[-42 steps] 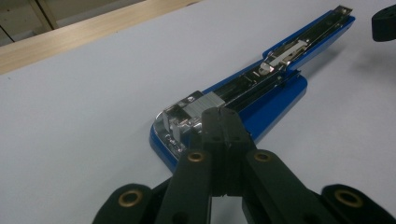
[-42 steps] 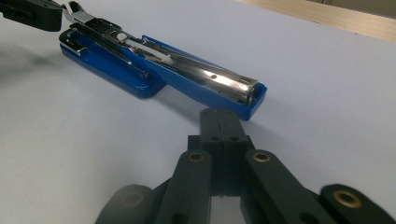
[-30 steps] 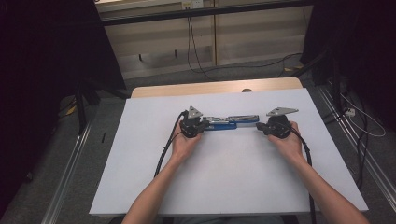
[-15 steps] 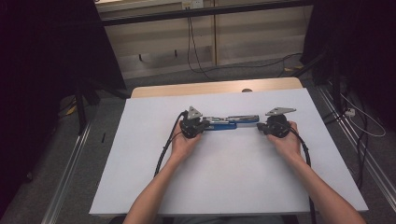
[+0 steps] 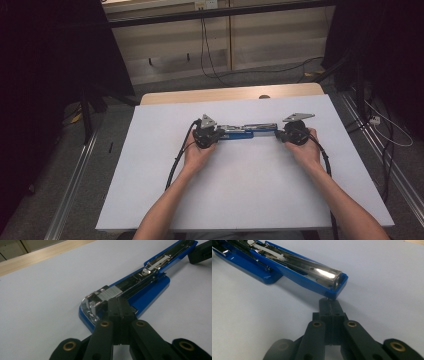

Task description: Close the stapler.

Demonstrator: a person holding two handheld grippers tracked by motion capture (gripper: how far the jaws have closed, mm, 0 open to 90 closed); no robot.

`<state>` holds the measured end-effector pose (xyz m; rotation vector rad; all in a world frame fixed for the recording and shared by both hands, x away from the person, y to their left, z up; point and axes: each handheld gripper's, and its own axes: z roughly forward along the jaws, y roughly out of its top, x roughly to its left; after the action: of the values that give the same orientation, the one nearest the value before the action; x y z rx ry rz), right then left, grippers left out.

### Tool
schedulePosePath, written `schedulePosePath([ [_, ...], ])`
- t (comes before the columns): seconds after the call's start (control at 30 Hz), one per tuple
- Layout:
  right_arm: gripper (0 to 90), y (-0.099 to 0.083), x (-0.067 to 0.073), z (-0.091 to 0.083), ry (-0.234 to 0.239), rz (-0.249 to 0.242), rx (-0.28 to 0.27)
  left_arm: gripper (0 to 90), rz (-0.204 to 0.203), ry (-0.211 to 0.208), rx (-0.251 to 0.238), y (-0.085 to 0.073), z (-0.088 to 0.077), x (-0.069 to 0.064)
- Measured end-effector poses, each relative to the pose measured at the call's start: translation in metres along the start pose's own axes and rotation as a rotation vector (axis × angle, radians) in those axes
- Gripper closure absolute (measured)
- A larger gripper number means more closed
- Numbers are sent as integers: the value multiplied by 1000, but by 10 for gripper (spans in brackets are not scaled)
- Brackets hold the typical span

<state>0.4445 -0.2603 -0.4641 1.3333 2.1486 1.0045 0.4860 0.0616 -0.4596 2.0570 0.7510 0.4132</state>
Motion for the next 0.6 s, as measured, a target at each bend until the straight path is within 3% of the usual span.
schedulePosePath([
  [0.6,900,4,4,4,7,-12,5,900,-11,-5,-10,0,1,-2],
])
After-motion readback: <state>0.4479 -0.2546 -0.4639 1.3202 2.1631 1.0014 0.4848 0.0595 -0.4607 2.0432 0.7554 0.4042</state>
